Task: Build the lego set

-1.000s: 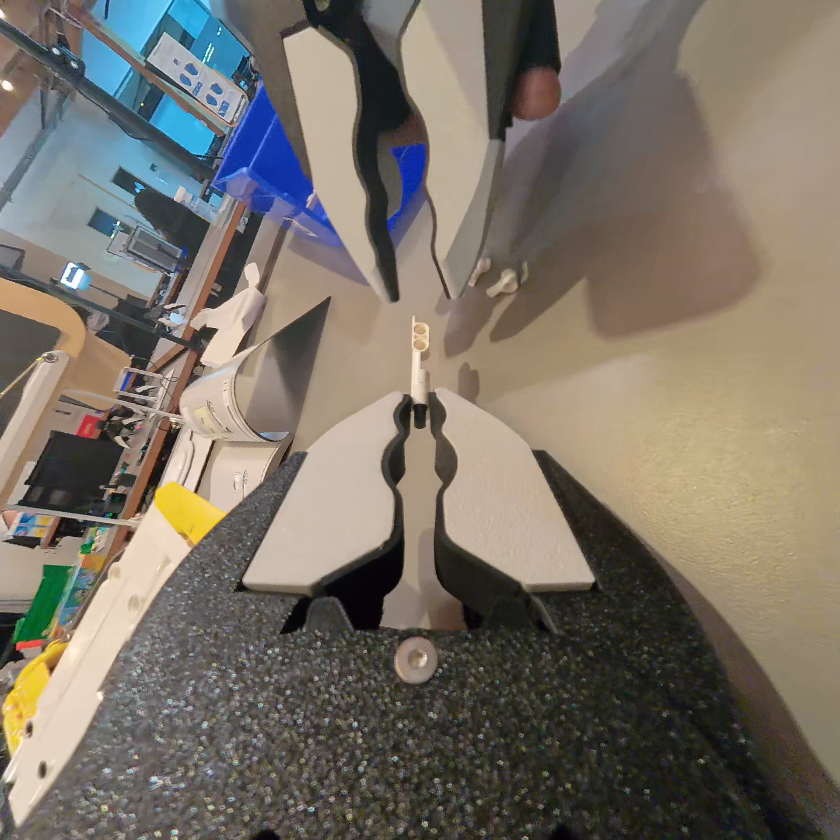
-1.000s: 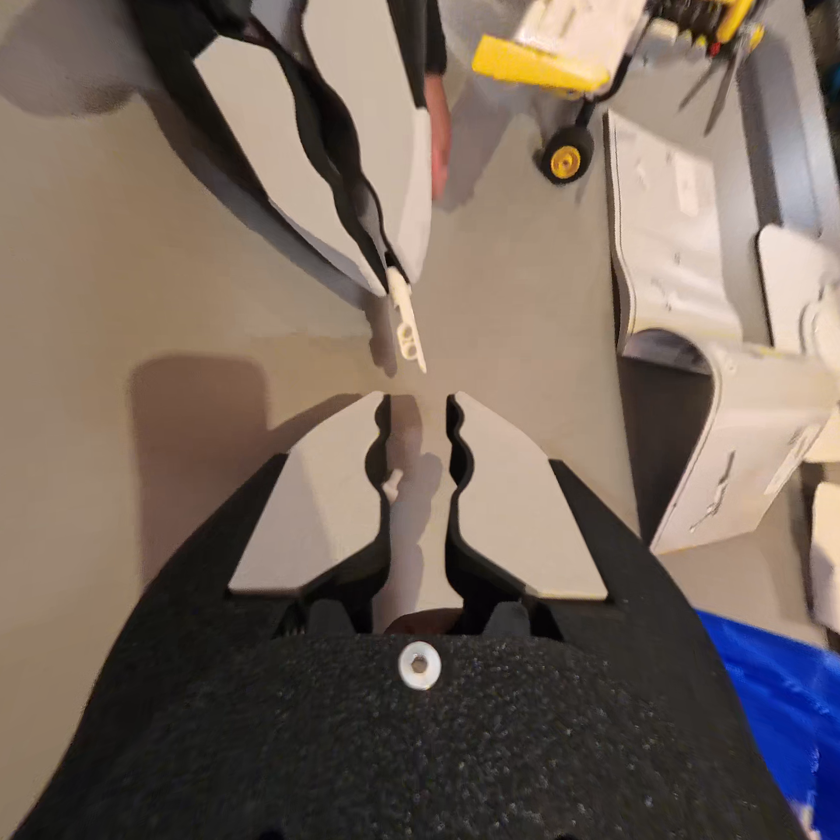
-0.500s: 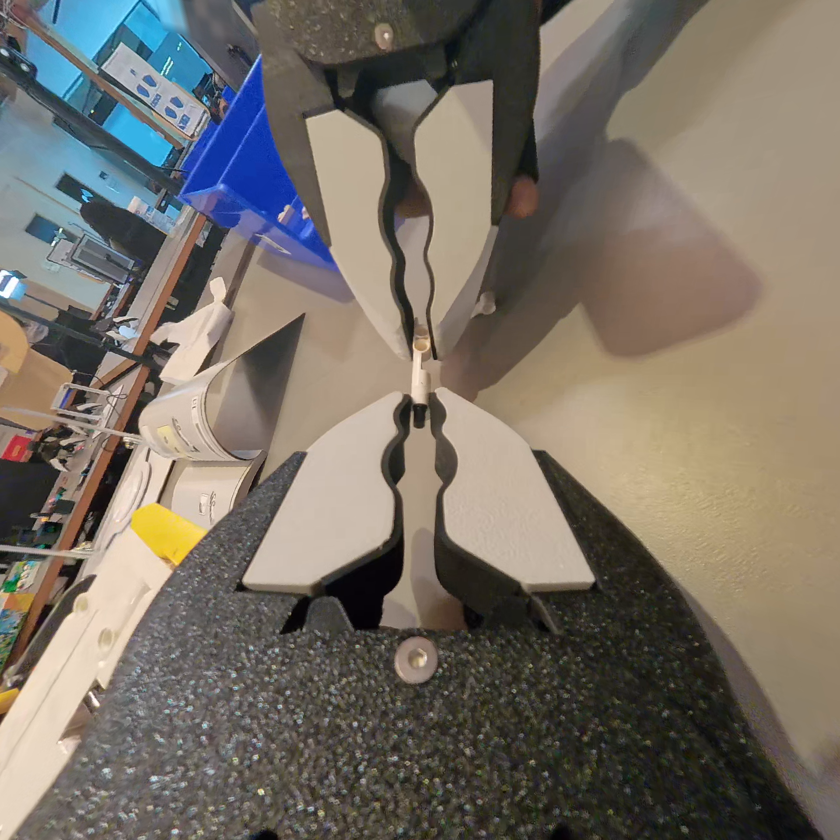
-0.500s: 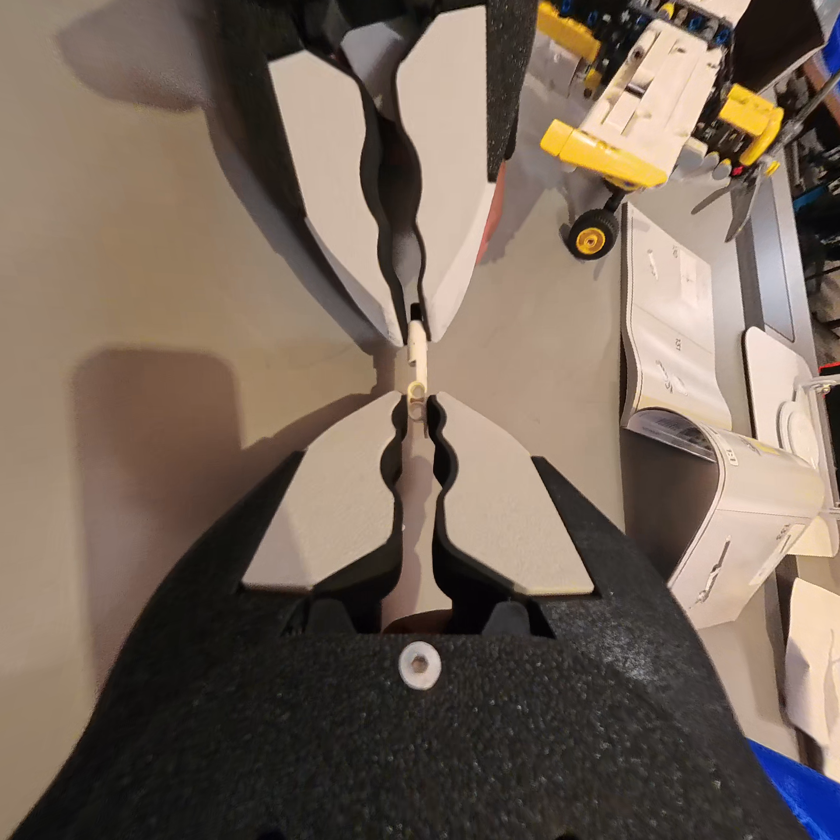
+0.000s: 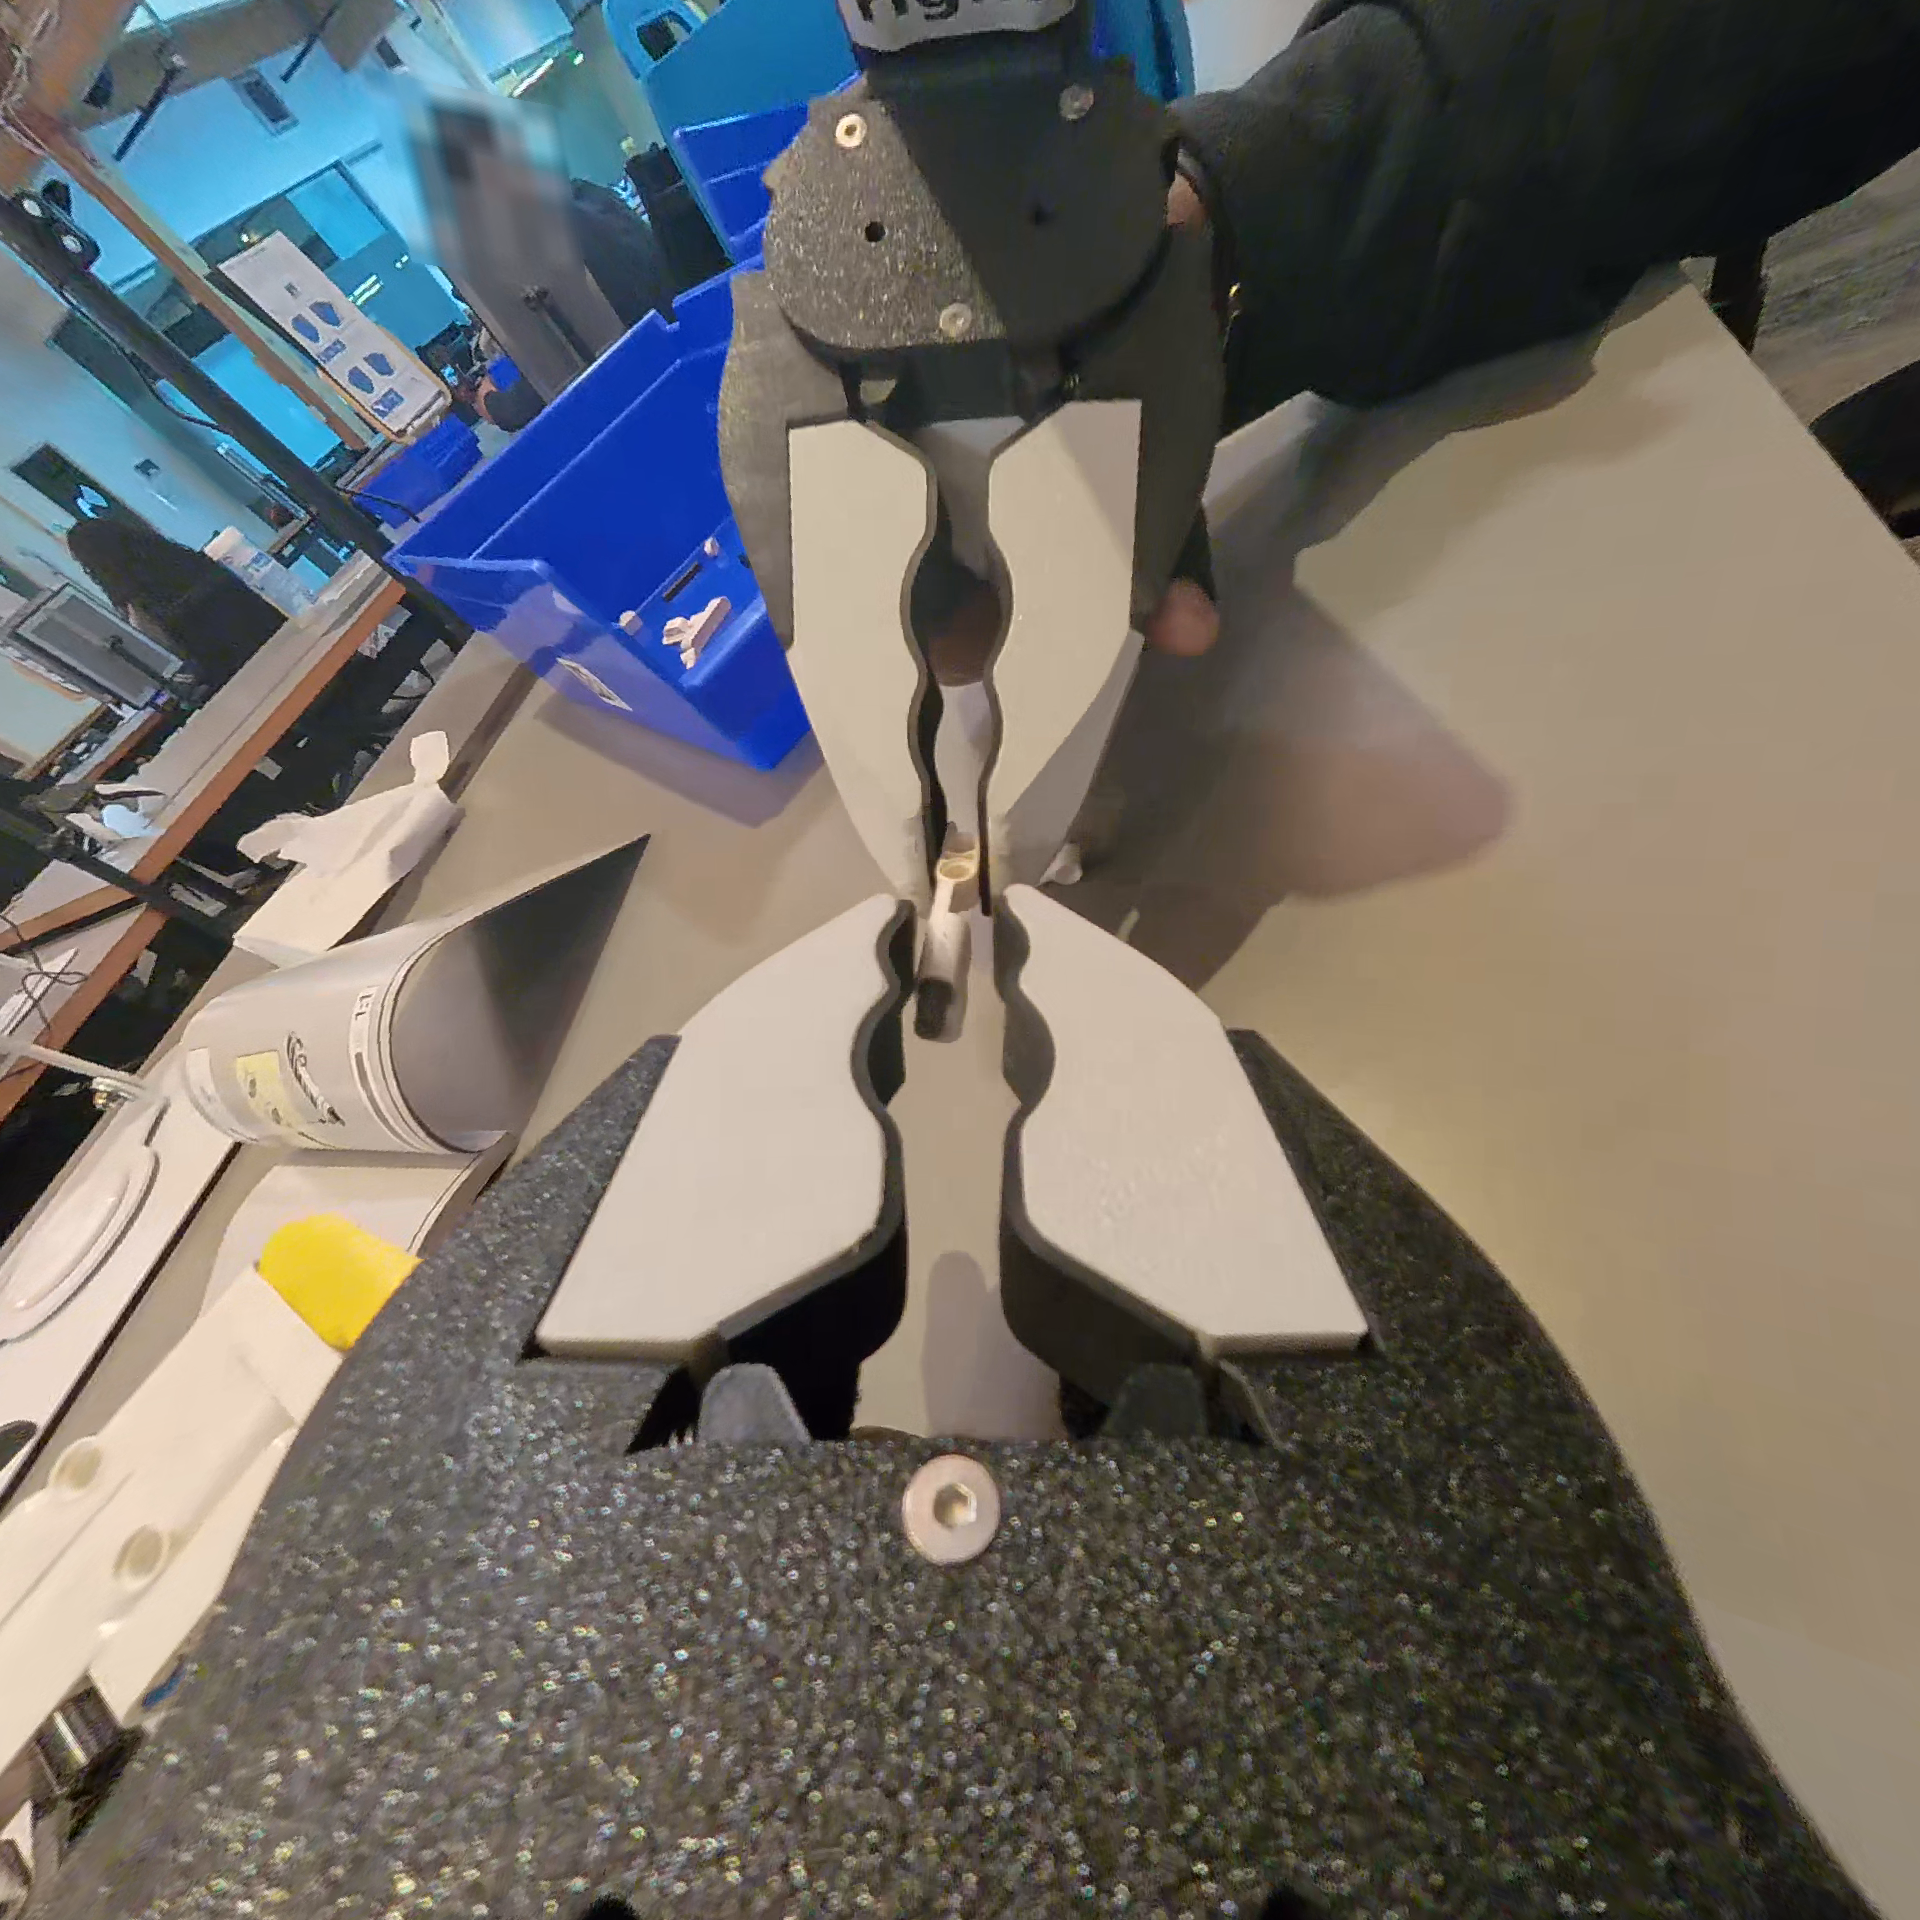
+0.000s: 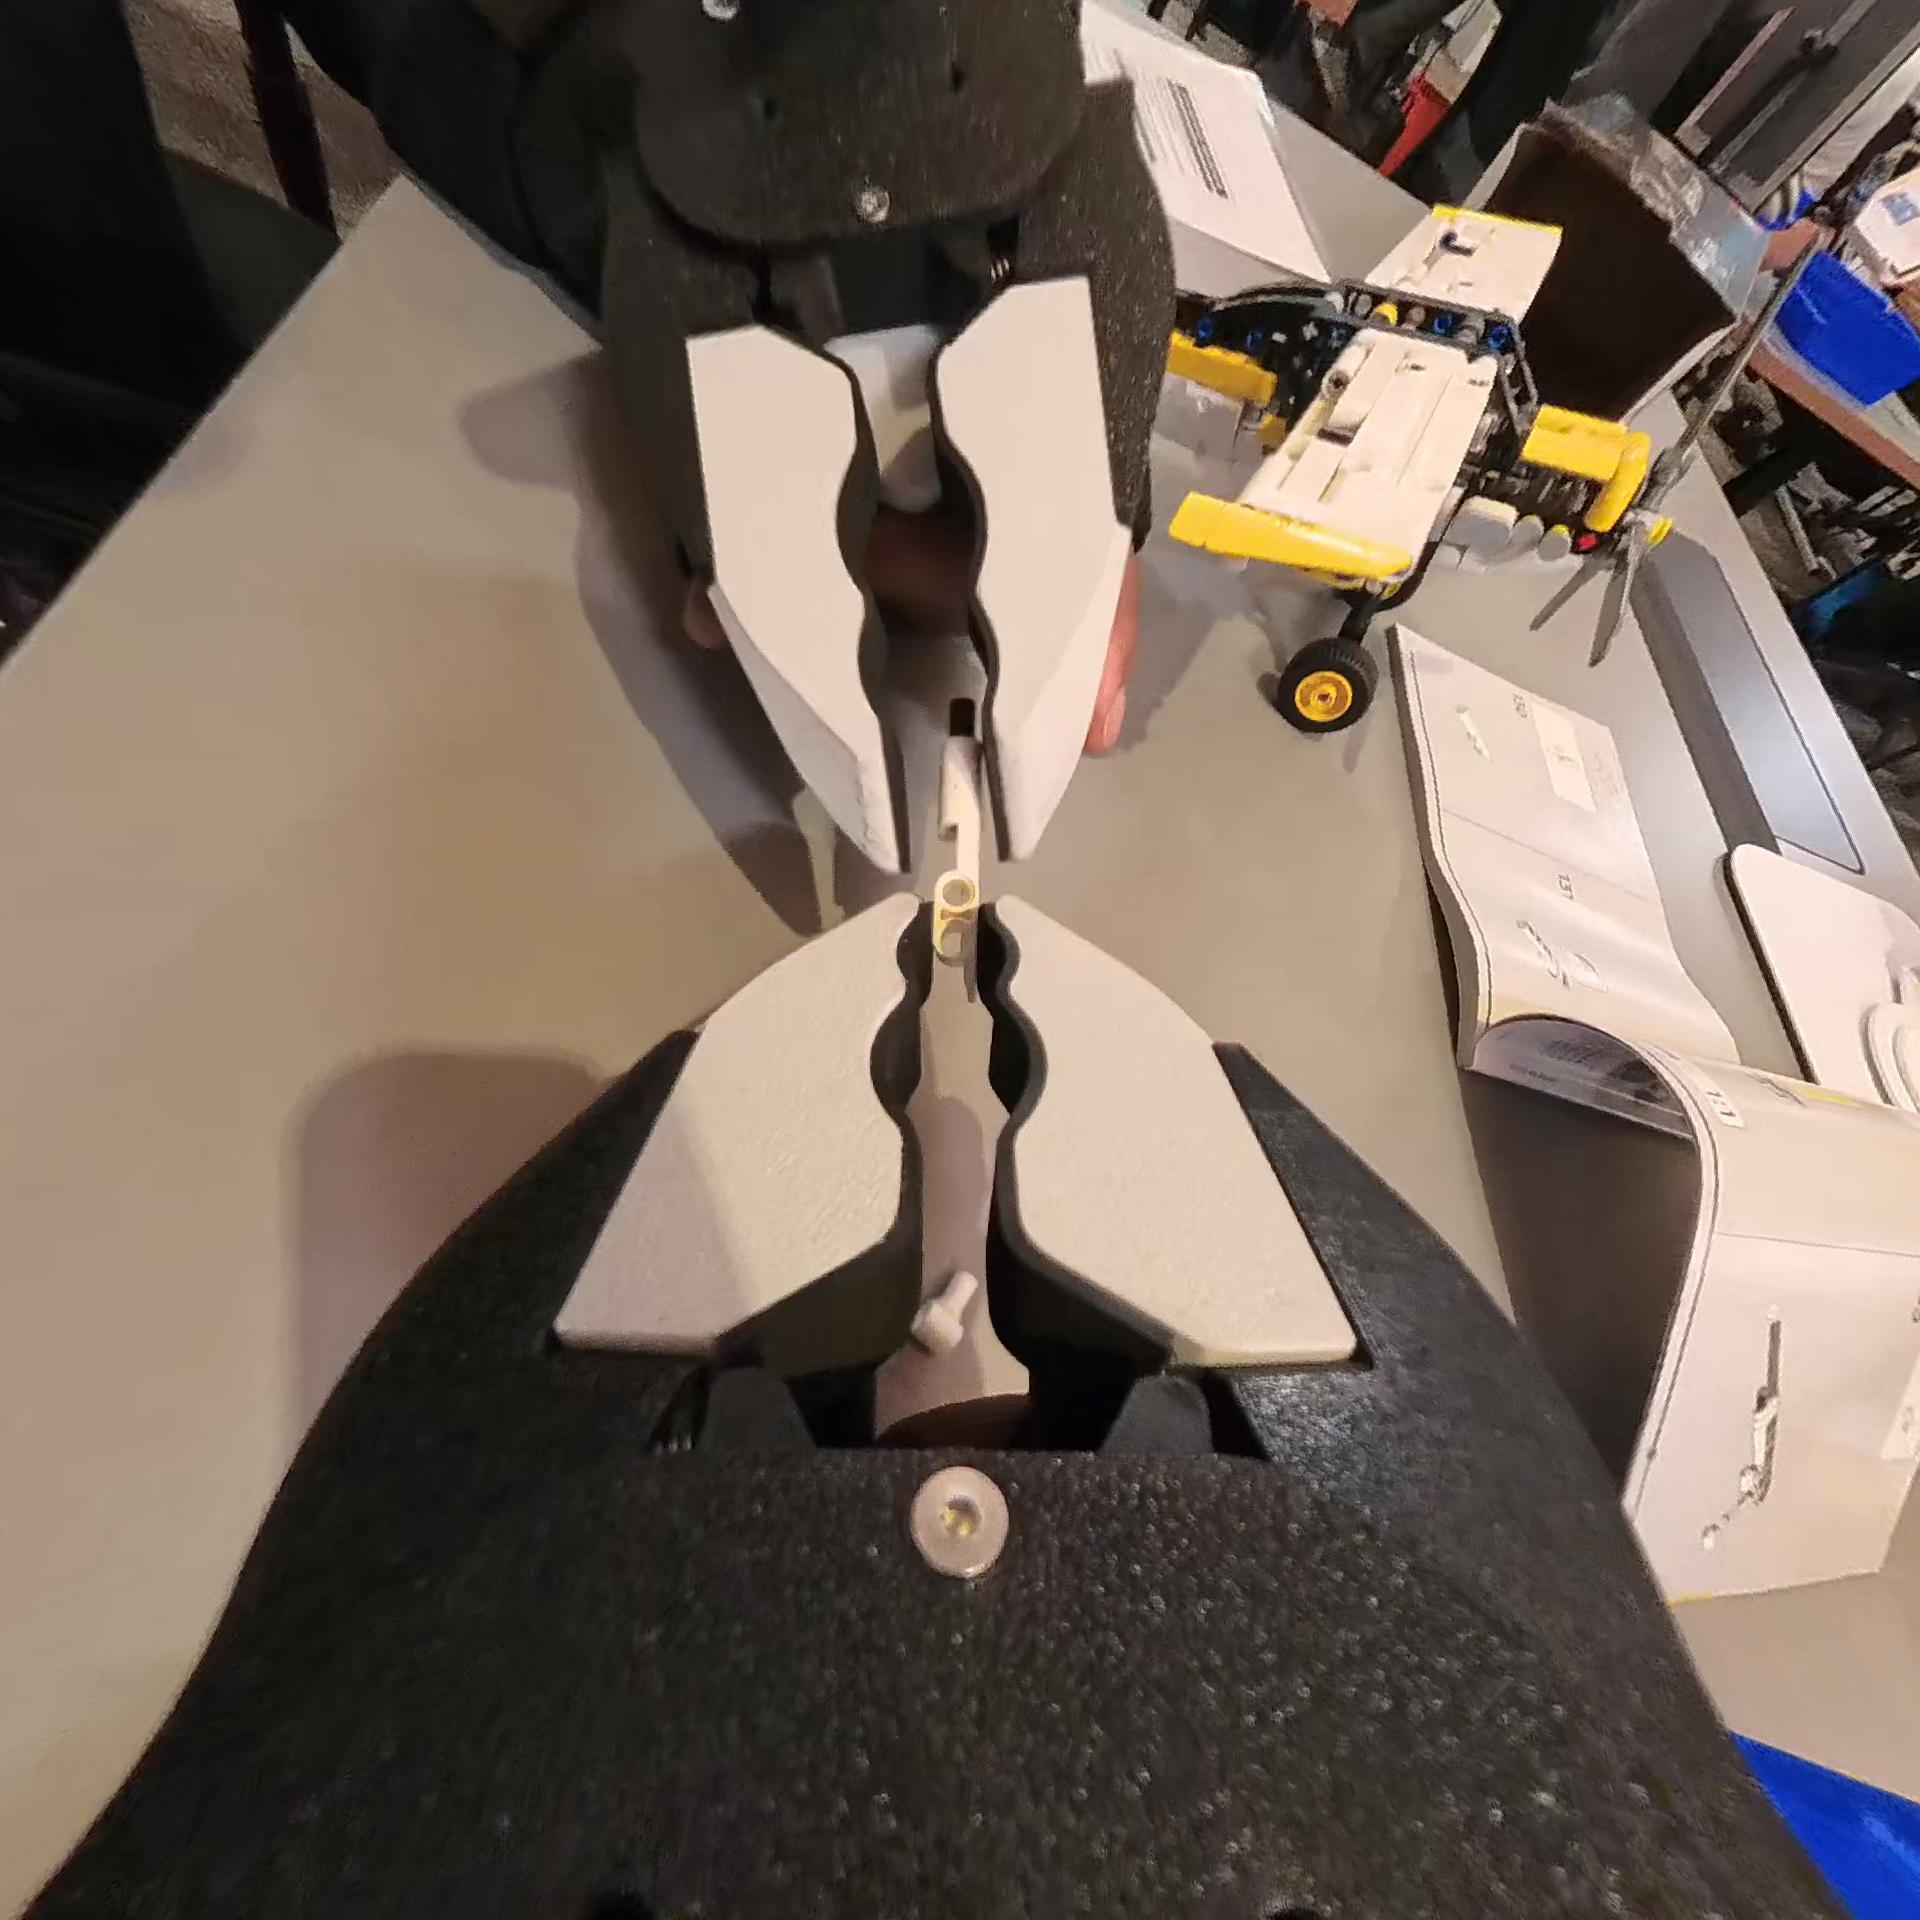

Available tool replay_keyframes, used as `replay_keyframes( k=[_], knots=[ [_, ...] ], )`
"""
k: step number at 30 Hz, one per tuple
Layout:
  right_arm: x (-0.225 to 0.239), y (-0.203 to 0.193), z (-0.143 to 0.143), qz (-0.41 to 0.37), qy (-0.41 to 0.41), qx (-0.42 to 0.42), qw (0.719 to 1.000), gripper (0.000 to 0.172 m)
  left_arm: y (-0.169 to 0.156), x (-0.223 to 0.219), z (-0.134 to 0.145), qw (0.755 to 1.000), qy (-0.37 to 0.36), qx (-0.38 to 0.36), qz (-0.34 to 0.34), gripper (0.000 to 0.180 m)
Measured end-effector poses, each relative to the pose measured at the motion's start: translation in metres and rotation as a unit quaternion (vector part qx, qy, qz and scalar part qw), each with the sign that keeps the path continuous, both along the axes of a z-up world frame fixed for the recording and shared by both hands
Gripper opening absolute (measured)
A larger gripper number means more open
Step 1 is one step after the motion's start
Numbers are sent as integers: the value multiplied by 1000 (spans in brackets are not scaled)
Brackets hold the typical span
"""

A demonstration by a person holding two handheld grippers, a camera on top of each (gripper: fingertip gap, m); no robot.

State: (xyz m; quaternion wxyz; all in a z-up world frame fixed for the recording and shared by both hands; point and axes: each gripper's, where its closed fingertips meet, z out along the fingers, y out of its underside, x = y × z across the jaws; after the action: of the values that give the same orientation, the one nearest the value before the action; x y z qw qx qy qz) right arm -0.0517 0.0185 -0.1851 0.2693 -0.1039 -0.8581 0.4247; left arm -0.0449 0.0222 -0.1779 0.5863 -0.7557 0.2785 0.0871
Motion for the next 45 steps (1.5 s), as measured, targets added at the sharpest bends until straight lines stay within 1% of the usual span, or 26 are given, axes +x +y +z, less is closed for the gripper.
replay_keyframes(
  k=[2, 5, 7, 9, 12, 13, 14, 15, 16, 22, 30, 37, 45],
  knots=[
    [2, -2, 0, 5, 3, 2, 1000, 7, 0, 1, 1, 1000, 0, 3, -2, 8],
    [2, 0, 2, 0, 10, -2, 1000, 9, 0, 1, 2, 1000, -10, 3, -2, 8],
    [2, 4, 2, -7, 11, -2, 1000, 16, -1, -1, 7, 999, -31, 8, -3, 7],
    [2, 7, 3, -12, 16, -3, 1000, 17, -2, -2, 10, 999, -49, 12, -5, 8],
    [3, 2, 6, -8, 23, -11, 1000, 18, -2, -1, 9, 999, -48, 8, -8, 8],
    [3, 1, 6, -8, 25, -7, 1000, 18, -2, 0, 8, 999, -44, 6, -10, 8],
    [3, 0, 5, -10, 28, -2, 1000, 15, -3, 1, 7, 999, -42, 4, -14, 8],
    [2, 0, 5, -13, 33, 3, 999, 9, -3, 2, 7, 999, -41, 4, -14, 7],
    [1, 0, 5, -14, 37, 5, 999, 8, -3, 2, 8, 999, -42, 5, -13, 8],
    [4, -5, 14, -11, 35, -37, 999, 7, -5, 3, 18, 995, -89, 20, -28, 11],
    [7, -10, 18, 1, 41, -46, 998, 7, -5, 7, 16, 996, -85, 14, -38, 10],
    [9, -11, 19, 8, 36, -58, 998, 8, -6, 13, 21, 994, -97, 29, -51, 8],
    [10, -13, 19, 9, 31, -62, 998, 7, -8, 13, 20, 993, -97, 26, -53, 8]
  ],
)
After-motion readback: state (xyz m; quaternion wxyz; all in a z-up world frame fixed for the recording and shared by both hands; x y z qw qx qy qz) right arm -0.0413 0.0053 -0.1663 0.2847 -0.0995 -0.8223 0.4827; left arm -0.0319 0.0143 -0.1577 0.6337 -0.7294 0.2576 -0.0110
